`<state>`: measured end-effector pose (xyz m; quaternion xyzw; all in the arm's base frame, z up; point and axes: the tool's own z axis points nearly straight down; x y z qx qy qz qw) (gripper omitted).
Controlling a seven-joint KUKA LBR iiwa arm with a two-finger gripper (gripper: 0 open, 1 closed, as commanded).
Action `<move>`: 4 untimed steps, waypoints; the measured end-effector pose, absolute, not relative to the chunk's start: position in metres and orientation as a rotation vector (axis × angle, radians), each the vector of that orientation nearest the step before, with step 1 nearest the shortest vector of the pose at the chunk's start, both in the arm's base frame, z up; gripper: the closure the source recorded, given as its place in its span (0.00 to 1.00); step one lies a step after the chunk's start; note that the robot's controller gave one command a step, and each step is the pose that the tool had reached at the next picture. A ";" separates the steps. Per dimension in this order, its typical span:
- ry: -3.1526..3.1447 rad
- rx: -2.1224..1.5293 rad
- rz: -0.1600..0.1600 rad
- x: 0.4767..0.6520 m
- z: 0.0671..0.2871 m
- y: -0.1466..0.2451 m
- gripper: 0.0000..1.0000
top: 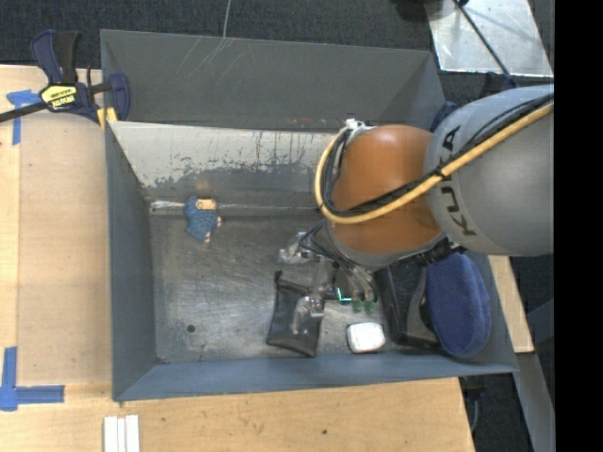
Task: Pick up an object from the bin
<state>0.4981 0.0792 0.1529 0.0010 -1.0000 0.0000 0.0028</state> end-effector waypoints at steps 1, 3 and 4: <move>-3.113 -0.452 -0.005 0.489 0.074 0.052 0.00; -3.113 -0.449 -0.003 0.490 0.077 0.052 0.00; -3.114 -0.450 -0.003 0.491 0.077 0.052 0.00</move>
Offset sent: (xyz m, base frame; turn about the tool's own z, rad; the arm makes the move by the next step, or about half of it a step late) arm -0.0115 -0.0288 -0.0829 0.2951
